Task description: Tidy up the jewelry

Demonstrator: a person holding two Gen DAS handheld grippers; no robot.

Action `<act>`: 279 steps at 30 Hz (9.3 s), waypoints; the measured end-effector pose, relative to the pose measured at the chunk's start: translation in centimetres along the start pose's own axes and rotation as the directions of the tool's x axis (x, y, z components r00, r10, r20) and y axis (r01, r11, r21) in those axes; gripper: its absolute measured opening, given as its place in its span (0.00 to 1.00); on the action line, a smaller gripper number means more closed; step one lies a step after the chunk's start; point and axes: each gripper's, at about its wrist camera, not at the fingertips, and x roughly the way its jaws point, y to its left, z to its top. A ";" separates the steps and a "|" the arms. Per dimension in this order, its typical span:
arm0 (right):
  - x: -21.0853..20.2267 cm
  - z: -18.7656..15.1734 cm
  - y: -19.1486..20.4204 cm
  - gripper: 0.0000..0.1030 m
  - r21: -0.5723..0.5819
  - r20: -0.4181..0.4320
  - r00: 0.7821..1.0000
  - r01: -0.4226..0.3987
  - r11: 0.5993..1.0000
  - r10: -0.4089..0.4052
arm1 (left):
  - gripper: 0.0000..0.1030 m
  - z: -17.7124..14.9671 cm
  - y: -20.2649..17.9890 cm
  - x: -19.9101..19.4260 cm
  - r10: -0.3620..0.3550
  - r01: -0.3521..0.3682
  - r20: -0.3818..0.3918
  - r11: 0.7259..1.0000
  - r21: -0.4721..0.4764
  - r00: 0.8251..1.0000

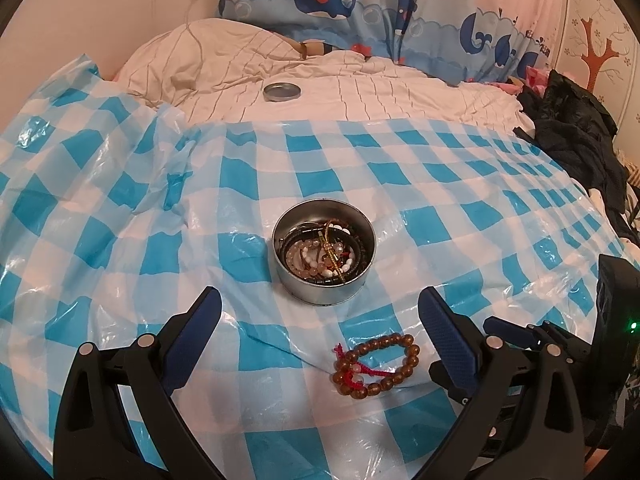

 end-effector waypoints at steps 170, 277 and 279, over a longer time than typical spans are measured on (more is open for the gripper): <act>1.0 -0.3 0.8 0.83 -0.017 -0.021 1.000 -0.003 1.000 0.002 | 0.92 -0.1 0.4 0.6 0.012 -0.012 -0.007 1.000 0.021 1.000; 3.7 0.5 2.6 0.88 -0.122 -0.021 0.993 0.113 0.986 -0.116 | 0.92 -1.3 7.8 0.3 0.075 -0.078 -0.030 0.991 -0.109 0.997; 4.5 0.4 2.8 0.80 -0.143 -0.042 0.993 0.107 0.984 -0.114 | 0.92 -1.4 7.8 0.2 0.077 -0.080 -0.031 0.991 -0.107 0.997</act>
